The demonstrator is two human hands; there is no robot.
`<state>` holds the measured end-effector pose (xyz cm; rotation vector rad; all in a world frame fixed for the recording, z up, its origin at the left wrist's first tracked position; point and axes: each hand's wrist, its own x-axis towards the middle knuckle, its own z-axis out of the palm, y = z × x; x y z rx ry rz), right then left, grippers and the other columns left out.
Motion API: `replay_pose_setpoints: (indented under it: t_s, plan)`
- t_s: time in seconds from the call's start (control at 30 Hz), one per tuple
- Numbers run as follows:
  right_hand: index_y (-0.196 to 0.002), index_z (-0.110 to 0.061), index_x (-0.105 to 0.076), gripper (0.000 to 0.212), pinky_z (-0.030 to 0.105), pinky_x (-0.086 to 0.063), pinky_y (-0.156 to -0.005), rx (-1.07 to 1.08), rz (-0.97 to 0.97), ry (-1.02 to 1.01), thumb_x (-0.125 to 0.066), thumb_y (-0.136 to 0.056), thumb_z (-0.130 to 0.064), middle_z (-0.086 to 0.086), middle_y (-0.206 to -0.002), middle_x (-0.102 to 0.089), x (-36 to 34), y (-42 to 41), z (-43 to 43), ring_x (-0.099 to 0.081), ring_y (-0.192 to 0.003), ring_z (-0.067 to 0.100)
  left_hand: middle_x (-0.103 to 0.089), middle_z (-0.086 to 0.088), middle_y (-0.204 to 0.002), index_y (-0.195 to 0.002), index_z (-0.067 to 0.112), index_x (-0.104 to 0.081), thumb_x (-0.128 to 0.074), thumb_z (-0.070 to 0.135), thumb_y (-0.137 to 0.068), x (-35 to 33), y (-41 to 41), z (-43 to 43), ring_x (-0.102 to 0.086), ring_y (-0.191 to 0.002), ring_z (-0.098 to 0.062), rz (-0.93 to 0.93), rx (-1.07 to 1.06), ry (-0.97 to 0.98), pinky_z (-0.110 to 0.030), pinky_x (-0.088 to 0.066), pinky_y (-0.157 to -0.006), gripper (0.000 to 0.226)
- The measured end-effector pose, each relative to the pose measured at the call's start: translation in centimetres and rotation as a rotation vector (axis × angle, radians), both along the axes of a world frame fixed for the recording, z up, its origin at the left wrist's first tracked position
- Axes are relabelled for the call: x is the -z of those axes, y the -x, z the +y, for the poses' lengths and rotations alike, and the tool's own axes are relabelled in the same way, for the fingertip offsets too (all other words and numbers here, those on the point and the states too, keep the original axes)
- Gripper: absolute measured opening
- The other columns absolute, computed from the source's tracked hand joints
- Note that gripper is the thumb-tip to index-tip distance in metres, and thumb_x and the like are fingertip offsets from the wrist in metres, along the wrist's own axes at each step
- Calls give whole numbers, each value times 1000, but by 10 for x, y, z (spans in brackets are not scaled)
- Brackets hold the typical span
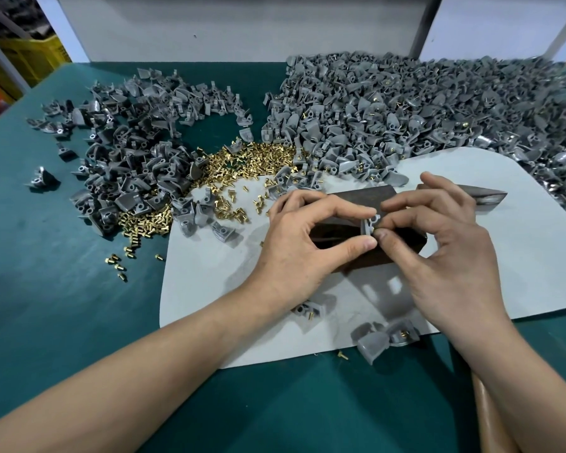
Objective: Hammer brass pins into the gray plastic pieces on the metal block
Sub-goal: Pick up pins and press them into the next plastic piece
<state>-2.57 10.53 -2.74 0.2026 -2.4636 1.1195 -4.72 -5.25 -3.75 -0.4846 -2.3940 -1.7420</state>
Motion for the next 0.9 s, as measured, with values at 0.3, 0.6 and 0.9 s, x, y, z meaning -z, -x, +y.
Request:
replay_pose_setpoints:
  t_s: [0.3,0.6,0.9]
  plan:
    - [-72,-36,-59,30,29,-27,-108,-16,-26,51,-73,-79,-11,-22,-95,-59,1,-1,-1,-38,-122,7,-60,4,-102,-93,47,-67,-81,33,-71,2,2,0,-45,-115,-22,-21,-2,-15,-48,-34,-104,29]
    - [-71,-36,-66,21,48,-24,-111,-10,-84,154,-75,-75,-18,-19,-95,-64,-5,-1,0,-52,-110,10,-55,40,-94,-89,45,-57,-76,35,-71,4,4,0,-53,-111,-14,52,21,23,-49,-33,-105,28]
    - [-71,-41,-60,31,19,-27,-103,42,-50,106,-74,-77,-14,-26,-94,-59,1,-1,0,-45,-120,15,-51,47,-95,-96,44,-64,-69,34,-78,3,4,-1,-48,-111,-10,97,17,77,-50,-38,-101,22]
